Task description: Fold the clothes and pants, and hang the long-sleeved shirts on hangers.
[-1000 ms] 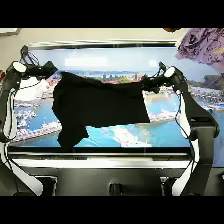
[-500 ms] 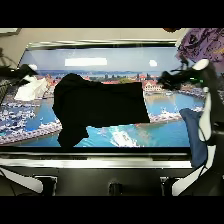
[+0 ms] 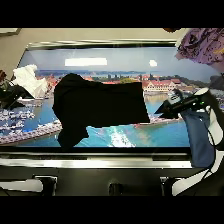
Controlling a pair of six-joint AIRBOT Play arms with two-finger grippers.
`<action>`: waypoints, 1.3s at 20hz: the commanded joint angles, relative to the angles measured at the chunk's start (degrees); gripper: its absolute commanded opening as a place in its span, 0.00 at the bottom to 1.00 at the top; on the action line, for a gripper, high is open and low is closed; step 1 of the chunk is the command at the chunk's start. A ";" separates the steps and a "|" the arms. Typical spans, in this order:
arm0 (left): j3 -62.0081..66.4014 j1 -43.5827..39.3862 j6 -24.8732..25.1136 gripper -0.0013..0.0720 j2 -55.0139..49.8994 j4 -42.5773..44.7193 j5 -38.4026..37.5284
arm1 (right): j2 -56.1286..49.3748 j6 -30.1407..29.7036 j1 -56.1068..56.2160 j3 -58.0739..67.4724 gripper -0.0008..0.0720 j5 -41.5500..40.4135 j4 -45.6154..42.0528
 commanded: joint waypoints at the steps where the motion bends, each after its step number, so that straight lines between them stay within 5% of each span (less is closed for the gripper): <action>1: -2.78 -0.35 -0.04 0.95 1.14 0.20 0.83 | 0.22 -4.24 4.02 -6.60 0.59 -5.38 1.01; 6: -2.78 -0.35 0.59 0.95 0.90 0.24 2.10 | 0.20 -3.32 9.18 -6.64 0.55 -7.76 1.05; 9: -2.78 -0.37 0.31 0.95 0.22 0.17 2.05 | 0.57 -3.34 10.16 -6.62 0.07 -4.79 1.73; 12: -5.86 -0.39 -0.24 0.94 0.11 -0.50 1.90 | 3.61 -1.88 10.05 -6.62 0.06 -6.16 1.14; 21: -41.05 -1.05 26.91 0.94 4.07 -29.03 16.06 | 12.13 1.62 10.05 -6.60 0.06 -6.97 -0.96; 26: -41.86 -6.45 27.98 0.94 3.93 -30.12 20.87 | 14.19 2.69 10.05 -6.58 0.06 -6.99 -0.96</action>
